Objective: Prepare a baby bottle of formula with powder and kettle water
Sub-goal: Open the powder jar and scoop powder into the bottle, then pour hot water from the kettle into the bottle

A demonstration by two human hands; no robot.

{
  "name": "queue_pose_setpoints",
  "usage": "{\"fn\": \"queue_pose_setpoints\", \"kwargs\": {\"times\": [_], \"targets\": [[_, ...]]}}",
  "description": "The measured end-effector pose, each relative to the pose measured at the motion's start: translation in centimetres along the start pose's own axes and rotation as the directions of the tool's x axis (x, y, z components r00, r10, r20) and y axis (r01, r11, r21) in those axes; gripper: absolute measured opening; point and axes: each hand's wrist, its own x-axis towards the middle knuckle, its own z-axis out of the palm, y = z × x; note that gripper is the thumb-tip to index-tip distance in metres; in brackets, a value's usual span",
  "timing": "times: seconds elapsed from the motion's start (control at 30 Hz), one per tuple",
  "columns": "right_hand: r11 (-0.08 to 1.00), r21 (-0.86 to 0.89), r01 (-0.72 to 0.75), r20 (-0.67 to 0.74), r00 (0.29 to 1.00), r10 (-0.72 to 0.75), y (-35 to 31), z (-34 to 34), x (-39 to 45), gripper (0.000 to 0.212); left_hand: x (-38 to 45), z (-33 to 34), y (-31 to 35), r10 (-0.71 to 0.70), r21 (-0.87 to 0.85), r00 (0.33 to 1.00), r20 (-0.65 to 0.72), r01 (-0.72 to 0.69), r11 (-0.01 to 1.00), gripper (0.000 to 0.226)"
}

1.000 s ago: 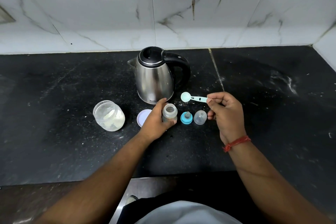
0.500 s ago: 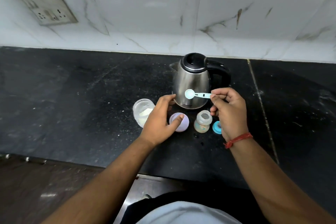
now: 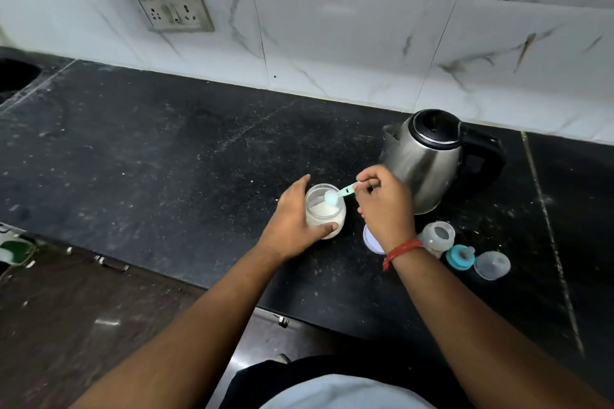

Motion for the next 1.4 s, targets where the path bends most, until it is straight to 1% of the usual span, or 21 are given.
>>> {"fn": "queue_pose_setpoints", "kwargs": {"times": [0.07, 0.17, 0.27, 0.33, 0.43, 0.57, 0.67, 0.73, 0.77, 0.87, 0.97, 1.03, 1.1, 1.2, 1.3, 1.4], "targets": [[0.989, -0.131, 0.074, 0.044, 0.997, -0.069, 0.1, 1.0, 0.0, 0.023, 0.4, 0.1, -0.4, -0.024, -0.024, 0.999, 0.026, 0.024, 0.999, 0.107], [0.942, -0.288, 0.17, 0.146, 0.98, -0.132, -0.1, 1.9, 0.0, 0.012, 0.7, 0.3, -0.8, -0.007, -0.074, 0.999, 0.037, 0.01, 0.997, 0.092], [0.882, -0.404, 0.243, 0.243, 0.958, -0.153, -0.2, 2.6, 0.1, 0.006, 0.7, 0.3, -1.1, 0.019, -0.102, 0.999, 0.048, -0.015, 0.995, 0.085], [0.863, -0.44, 0.248, 0.276, 0.952, -0.133, -0.2, 3.0, 0.3, 0.004, 0.7, 0.2, -1.3, 0.032, -0.107, 0.998, 0.054, -0.026, 0.994, 0.086], [0.854, -0.463, 0.235, 0.286, 0.952, -0.106, -0.2, 3.3, 0.4, 0.006, 0.8, 0.2, -1.4, 0.034, -0.111, 0.998, 0.062, -0.027, 0.994, 0.087], [0.874, -0.433, 0.218, 0.264, 0.959, -0.108, 0.1, 3.0, 0.2, 0.011, 0.8, 0.4, -1.4, 0.041, -0.116, 0.998, 0.052, -0.035, 0.993, 0.085], [0.902, -0.378, 0.207, 0.2, 0.97, -0.138, 0.1, 2.0, 0.0, 0.015, 0.7, 0.5, -1.3, 0.03, -0.125, 0.999, 0.042, -0.024, 0.992, 0.092], [0.922, -0.335, 0.196, 0.142, 0.977, -0.156, 0.2, 1.0, -0.1, 0.017, 0.5, 0.4, -1.1, 0.036, -0.103, 0.999, -0.003, -0.036, 0.994, 0.094], [0.93, -0.314, 0.193, 0.114, 0.98, -0.165, 0.2, 0.4, -0.1, 0.017, 0.4, 0.3, -0.8, 0.056, -0.091, 0.997, -0.044, -0.06, 0.994, 0.091], [0.95, -0.248, 0.192, 0.015, 0.981, -0.194, 0.4, -1.8, -0.2, 0.016, -0.1, -0.4, 1.2, 0.191, -0.062, 0.965, -0.181, -0.205, 0.977, 0.075], [0.962, -0.197, 0.191, -0.102, 0.972, -0.214, 0.7, -4.5, -0.1, 0.014, -0.2, -0.2, 4.1, 0.357, -0.019, 0.905, -0.232, -0.371, 0.928, 0.063], [0.972, -0.158, 0.176, -0.188, 0.961, -0.204, 1.1, -6.5, 0.1, 0.013, 0.0, 0.7, 6.1, 0.42, -0.011, 0.881, -0.218, -0.433, 0.902, 0.059], [0.985, -0.113, 0.133, -0.267, 0.95, -0.159, 1.7, -8.4, 0.3, 0.014, 0.3, 1.9, 7.7, 0.458, -0.018, 0.867, -0.197, -0.47, 0.883, 0.059], [0.994, -0.076, 0.083, -0.379, 0.919, -0.106, 3.1, -11.4, 1.1, 0.021, 0.8, 3.9, 9.3, 0.491, -0.038, 0.862, -0.13, -0.499, 0.866, 0.059], [0.999, -0.034, 0.002, -0.472, 0.881, -0.018, 4.7, -14.2, 2.4, 0.021, 1.0, 6.1, 10.3, 0.47, -0.068, 0.883, -0.019, -0.47, 0.88, 0.059], [0.993, 0.028, -0.113, -0.466, 0.877, 0.113, 6.4, -16.6, 3.7, 0.02, 1.0, 8.3, 10.4, 0.378, -0.101, 0.919, 0.111, -0.368, 0.924, 0.064]]}}
